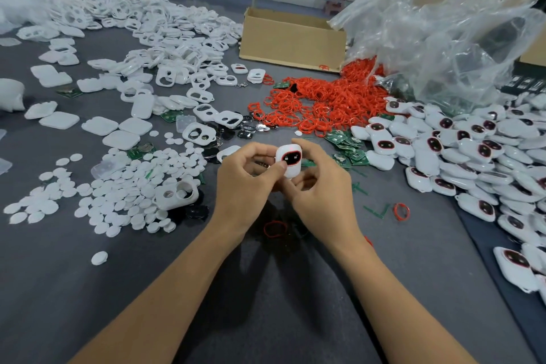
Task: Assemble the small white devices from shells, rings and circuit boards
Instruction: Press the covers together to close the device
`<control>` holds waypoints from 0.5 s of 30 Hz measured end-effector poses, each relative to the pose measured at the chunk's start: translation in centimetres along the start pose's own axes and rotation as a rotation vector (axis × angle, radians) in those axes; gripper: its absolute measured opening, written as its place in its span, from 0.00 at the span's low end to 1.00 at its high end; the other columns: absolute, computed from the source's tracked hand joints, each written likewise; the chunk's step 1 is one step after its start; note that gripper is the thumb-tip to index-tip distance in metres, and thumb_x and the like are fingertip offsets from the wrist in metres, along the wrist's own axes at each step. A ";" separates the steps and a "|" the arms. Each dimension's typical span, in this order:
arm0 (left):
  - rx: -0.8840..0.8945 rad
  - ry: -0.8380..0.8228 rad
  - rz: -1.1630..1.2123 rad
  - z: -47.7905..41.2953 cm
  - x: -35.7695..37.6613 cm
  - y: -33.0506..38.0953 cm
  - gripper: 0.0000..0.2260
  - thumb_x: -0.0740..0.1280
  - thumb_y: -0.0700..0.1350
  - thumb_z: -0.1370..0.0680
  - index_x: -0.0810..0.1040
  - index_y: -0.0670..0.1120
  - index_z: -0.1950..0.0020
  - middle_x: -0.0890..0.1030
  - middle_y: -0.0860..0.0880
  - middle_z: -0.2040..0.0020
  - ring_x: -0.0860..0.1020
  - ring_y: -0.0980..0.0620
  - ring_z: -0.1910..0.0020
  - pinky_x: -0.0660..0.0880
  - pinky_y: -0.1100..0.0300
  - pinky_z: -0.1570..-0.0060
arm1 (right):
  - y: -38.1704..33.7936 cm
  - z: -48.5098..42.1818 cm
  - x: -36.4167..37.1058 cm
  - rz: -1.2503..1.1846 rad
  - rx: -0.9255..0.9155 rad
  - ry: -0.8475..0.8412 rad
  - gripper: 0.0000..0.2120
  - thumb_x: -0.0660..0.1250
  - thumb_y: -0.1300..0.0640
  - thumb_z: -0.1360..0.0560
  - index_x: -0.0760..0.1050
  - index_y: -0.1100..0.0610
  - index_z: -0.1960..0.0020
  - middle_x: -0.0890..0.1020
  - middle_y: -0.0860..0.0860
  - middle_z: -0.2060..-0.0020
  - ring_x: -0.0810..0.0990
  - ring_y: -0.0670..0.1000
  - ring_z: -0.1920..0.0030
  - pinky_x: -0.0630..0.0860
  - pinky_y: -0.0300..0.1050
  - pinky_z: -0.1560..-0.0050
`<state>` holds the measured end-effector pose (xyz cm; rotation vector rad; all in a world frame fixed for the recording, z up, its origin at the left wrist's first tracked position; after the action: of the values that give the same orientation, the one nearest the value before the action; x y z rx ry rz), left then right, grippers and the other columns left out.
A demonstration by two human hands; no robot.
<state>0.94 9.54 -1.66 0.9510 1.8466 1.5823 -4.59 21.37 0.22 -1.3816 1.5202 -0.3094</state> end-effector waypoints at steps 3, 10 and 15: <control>-0.004 -0.002 0.044 0.1 0.0 0.4 0.08 0.69 0.35 0.25 0.83 0.45 0.61 0.83 0.46 0.65 0.80 0.50 0.65 0.79 0.58 0.64 | 0.2 0.0 0.0 0.013 0.022 0.003 0.20 0.75 0.58 0.31 0.76 0.54 0.40 0.81 0.48 0.60 0.79 0.41 0.69 0.75 0.31 0.63; -0.040 0.193 0.204 -0.1 -1.5 0.8 0.11 0.63 0.47 0.26 0.81 0.45 0.65 0.81 0.50 0.70 0.76 0.54 0.70 0.73 0.60 0.66 | -0.9 0.4 0.1 0.052 -0.061 -0.094 0.23 0.75 0.55 0.31 0.75 0.49 0.38 0.84 0.47 0.55 0.82 0.49 0.54 0.77 0.48 0.49; -0.039 0.314 0.253 -0.4 -2.4 0.5 0.15 0.61 0.40 0.20 0.80 0.43 0.64 0.80 0.48 0.70 0.76 0.52 0.70 0.73 0.64 0.70 | -2.7 1.6 0.6 0.302 -0.271 -0.049 0.24 0.73 0.53 0.33 0.76 0.50 0.37 0.75 0.40 0.56 0.74 0.49 0.50 0.62 0.47 0.45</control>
<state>2.20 7.40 -1.24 0.9964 1.9511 2.0114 -1.63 20.69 1.21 -1.3277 1.7486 0.1218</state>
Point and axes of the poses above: each hand's wrist, its own z-axis away from the middle knuckle, its own x-axis out of the palm, y = z × x, the point moved 6 cm from there along -z, towards the middle knuckle
